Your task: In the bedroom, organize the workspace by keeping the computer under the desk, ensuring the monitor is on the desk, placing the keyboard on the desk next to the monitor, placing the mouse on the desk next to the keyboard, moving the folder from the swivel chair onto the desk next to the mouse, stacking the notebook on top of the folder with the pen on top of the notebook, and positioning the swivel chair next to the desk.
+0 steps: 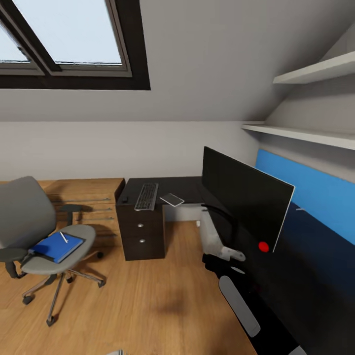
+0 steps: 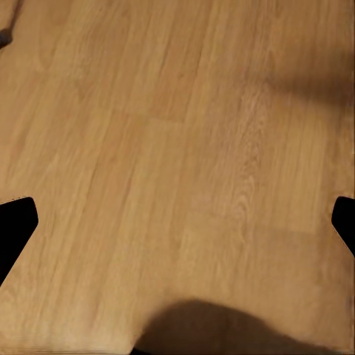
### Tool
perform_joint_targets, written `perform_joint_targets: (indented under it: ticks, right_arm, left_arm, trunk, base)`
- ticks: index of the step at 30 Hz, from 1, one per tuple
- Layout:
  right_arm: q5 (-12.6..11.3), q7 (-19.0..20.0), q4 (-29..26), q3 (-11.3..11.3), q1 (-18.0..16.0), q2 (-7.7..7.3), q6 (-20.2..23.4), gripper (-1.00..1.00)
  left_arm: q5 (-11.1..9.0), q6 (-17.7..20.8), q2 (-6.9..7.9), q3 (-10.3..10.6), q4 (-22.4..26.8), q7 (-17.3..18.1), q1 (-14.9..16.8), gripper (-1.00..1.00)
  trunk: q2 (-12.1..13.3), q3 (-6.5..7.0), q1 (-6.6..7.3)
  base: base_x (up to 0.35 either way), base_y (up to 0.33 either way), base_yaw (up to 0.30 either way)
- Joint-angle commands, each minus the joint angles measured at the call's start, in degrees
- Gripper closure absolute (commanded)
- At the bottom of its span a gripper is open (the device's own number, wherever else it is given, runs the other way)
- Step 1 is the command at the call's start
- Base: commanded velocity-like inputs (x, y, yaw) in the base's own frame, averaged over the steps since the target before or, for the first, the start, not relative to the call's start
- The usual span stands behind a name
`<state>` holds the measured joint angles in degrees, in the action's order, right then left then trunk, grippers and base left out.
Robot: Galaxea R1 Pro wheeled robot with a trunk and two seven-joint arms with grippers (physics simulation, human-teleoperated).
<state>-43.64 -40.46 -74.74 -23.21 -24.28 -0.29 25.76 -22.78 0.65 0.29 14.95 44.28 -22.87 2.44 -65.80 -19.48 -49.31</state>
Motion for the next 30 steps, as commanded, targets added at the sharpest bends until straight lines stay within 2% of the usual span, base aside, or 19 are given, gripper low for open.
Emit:
perform_joint_targets:
  ticks: [1, 11, 23, 26, 28, 30]
  right_arm:
    - [-0.3, -0.41, -0.05, -0.1, -0.07, -0.04, 0.17, -1.0]
    - [-0.3, -0.41, 0.01, -0.08, -0.07, -0.13, -0.98, -1.0]
    - [-0.32, -0.41, 0.1, 0.13, -0.07, -0.15, -1.47, -1.0]
    - [-0.31, -0.41, 0.07, 0.4, -0.07, -0.16, -1.63, -1.0]
    - [-0.31, -0.41, 0.11, 0.77, -0.07, -0.39, -2.45, -1.0]
    - [-0.34, -0.41, 0.13, 0.89, -0.07, -1.09, -3.37, -1.0]
  left_arm:
    - [-0.32, 0.08, 0.04, 0.19, 0.11, -0.45, 0.02, -1.0]
    - [-0.34, 0.13, 0.06, -0.02, 0.06, -0.64, 0.02, -1.0]
    - [-0.52, 0.14, 0.25, -0.26, -0.67, -0.75, 0.02, -1.0]
    - [-0.76, 0.14, 0.29, -0.89, -0.68, -0.75, 0.02, -1.0]
    - [-0.89, 0.1, 0.22, -2.68, -0.72, -0.55, 0.02, -1.0]
    - [-0.93, 0.07, 0.21, -3.59, -0.85, -0.42, 0.02, -1.0]
  trunk:
    - [-0.05, -0.07, 0.01]
    - [-0.05, -0.07, 0.01]
    - [-0.05, -0.07, 0.01]
    - [-0.05, -0.07, 0.01]
    - [-0.05, -0.07, 0.01]
    - [-0.05, -0.07, 0.01]
  base:
    - [-0.158, -0.31, -0.228]
    - [-0.173, -0.272, -0.256]
    - [-0.042, -0.029, -0.056]
    - [-0.001, -0.021, -0.001]
    - [0.0, -0.196, 0.0]
    - [0.0, -0.284, 0.0]
